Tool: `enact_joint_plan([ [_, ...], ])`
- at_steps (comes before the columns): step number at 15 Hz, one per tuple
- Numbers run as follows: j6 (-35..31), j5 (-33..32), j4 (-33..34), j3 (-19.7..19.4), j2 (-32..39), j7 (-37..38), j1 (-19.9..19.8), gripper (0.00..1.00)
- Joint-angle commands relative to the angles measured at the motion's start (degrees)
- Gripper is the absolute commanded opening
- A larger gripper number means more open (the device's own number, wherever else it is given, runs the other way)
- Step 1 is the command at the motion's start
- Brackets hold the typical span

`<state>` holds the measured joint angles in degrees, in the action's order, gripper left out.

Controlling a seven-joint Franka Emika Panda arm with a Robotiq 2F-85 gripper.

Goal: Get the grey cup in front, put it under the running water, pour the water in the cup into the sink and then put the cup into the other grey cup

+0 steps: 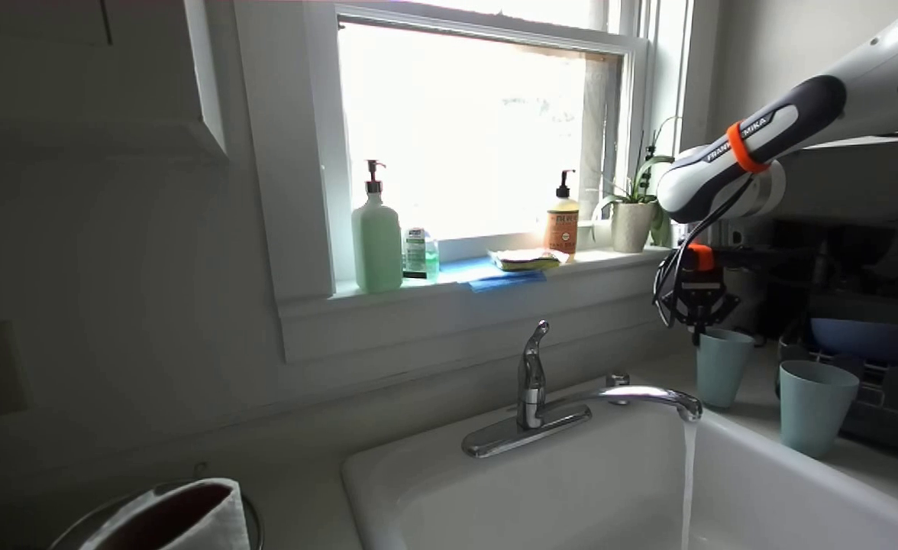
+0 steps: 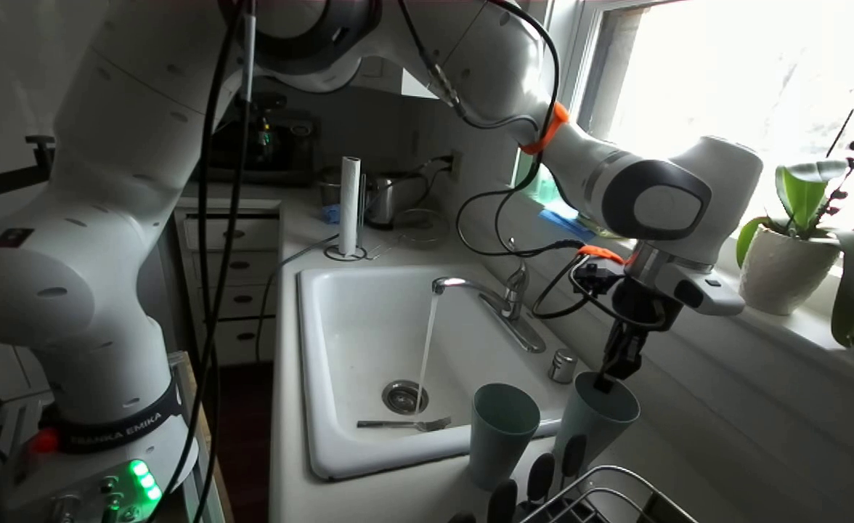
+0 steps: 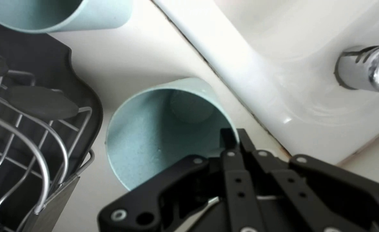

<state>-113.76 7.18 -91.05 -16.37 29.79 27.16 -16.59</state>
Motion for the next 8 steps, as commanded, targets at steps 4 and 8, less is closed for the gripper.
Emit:
enact_joint_plan([
  [4, 2.39, 1.20, -3.61, 2.19, -6.91, 0.10, 2.78, 0.01],
  [8, 1.03, 1.00, -7.65, 2.67, -10.99, 4.44, 5.63, 0.01],
])
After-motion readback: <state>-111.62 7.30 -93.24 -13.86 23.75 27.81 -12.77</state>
